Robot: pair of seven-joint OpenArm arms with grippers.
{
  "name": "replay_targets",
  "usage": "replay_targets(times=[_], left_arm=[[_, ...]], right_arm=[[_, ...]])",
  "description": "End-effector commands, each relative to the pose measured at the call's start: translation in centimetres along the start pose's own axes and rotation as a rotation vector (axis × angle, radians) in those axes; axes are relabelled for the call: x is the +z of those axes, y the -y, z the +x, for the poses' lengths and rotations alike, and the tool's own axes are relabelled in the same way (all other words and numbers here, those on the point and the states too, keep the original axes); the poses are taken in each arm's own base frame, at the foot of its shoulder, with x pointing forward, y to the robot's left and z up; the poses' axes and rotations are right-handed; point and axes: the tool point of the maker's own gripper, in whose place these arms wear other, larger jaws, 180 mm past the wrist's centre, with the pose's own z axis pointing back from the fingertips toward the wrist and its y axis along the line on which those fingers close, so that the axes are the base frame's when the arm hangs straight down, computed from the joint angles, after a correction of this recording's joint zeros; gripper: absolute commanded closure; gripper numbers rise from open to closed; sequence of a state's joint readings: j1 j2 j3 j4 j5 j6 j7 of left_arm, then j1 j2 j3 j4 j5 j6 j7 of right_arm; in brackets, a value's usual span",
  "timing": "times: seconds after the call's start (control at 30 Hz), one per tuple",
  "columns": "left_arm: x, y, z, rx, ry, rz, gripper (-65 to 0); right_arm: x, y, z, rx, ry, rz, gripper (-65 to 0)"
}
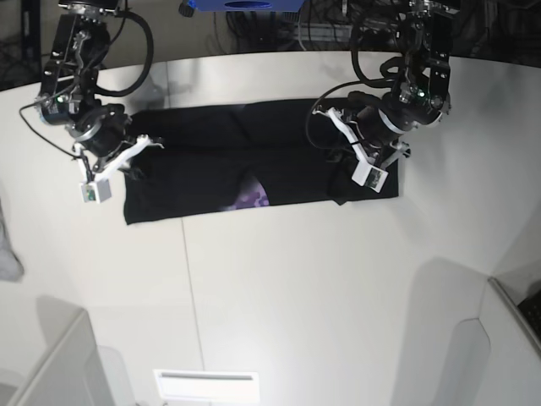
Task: Fold the T-shirt properly
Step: 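Fold the strip end with the left gripper toward the right gripper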
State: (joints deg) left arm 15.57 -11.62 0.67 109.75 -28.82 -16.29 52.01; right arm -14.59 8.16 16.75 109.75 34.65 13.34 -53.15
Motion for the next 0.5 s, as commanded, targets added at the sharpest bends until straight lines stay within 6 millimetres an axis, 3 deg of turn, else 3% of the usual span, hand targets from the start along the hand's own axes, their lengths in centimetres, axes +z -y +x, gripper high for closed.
replay_targets(times=[0.0,0.47], left_arm=[[0.3,0.5,1.2,-0.01,0.043,-0.016,0.0],[-0.6,3.1,0.8,0.001,0.026,-0.078,0.0]], right_arm=[[0.3,-0.1,1.3,0.017,0.044,0.005,0.0],[0.2,-0.3,1.8,0.022,0.052,0.011,0.0]])
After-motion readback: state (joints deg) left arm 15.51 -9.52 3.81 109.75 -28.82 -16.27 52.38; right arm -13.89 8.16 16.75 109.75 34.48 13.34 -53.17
